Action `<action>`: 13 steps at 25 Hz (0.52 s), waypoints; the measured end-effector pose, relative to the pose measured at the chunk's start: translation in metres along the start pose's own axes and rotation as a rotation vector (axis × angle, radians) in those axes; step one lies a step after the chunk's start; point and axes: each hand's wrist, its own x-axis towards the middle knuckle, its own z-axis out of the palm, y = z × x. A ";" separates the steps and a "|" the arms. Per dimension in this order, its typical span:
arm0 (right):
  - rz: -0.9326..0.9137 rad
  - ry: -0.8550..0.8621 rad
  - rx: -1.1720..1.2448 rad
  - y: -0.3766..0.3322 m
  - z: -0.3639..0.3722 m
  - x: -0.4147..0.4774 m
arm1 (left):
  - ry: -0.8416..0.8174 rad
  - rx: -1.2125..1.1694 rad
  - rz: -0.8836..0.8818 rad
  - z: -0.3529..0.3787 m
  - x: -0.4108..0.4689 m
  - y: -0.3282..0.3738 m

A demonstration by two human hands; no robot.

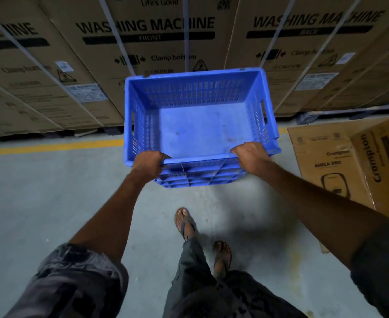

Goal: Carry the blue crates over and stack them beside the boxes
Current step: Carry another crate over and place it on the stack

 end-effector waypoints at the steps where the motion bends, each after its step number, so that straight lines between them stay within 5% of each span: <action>1: 0.001 -0.004 0.003 0.000 0.000 0.000 | 0.001 0.004 -0.008 0.000 -0.001 0.001; 8: 0.034 -0.072 0.068 0.006 -0.006 0.014 | -0.058 0.051 -0.052 -0.009 0.015 0.009; 13: -0.056 -0.036 0.180 -0.004 -0.006 0.008 | 0.073 -0.051 0.073 -0.009 0.004 0.018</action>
